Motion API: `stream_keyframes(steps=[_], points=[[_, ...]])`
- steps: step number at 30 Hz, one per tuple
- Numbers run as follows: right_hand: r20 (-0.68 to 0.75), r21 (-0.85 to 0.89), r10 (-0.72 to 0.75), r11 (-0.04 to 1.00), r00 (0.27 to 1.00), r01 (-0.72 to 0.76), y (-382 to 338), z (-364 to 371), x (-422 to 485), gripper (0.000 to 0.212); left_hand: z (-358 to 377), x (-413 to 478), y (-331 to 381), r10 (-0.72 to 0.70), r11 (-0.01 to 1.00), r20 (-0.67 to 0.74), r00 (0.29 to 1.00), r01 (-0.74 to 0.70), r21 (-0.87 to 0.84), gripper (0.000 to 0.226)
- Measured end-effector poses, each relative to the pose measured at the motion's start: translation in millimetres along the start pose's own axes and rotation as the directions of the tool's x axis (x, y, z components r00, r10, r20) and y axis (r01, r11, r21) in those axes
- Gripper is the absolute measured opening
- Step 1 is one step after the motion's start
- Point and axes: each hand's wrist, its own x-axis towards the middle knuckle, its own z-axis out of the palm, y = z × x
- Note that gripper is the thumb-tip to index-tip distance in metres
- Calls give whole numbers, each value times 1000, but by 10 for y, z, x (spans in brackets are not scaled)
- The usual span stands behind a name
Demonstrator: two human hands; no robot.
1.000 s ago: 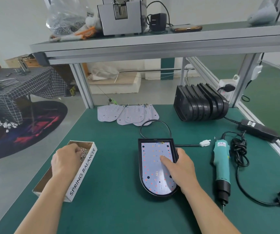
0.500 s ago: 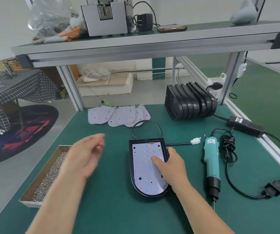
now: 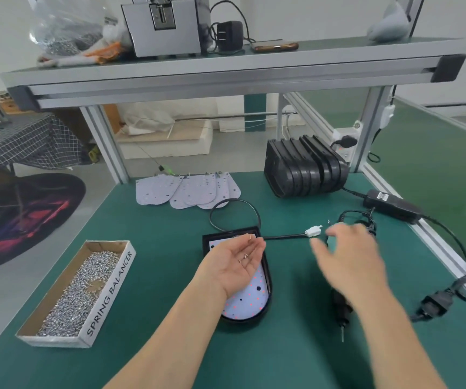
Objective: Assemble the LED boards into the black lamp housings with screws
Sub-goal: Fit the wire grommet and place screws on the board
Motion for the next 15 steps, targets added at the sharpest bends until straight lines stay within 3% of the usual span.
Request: stream_keyframes(steps=[2, 5, 9, 11, 12, 13, 15], points=[[69, -169, 147, 977, 987, -134, 236, -154, 84, 47, -3, 18, -8, 1, 1000, 1, 1000, -1, -4, 13], [173, -276, 202, 949, 964, -150, 350, -47, 70, 48, 8, 61, -31, -20, 999, 4, 1000, 20, 47, 20], [118, -77, 217, 975, 969, -209, 354, 126, 100, 47, -13, 80, -16, -44, 999, 1, 999, 44, -26, 11], [165, 152, 272, 943, 948, -297, 407, 114, 146, 44, -40, 84, -15, -26, 999, 7, 1000, 26, -33, 12], [215, 354, 283, 869, 935, -345, 420, 105, 155, 37, -48, 82, -16, -16, 999, 16, 1000, 16, -36, 15], [282, 574, 276, 719, 919, -393, 413, 89, 150, 29, -54, 88, -16, -10, 999, 20, 1000, 11, -40, 18], [385, 851, 210, 296, 899, -433, 357, 41, 127, 16, -61, 102, -13, -15, 999, 28, 999, 17, -51, 20]])
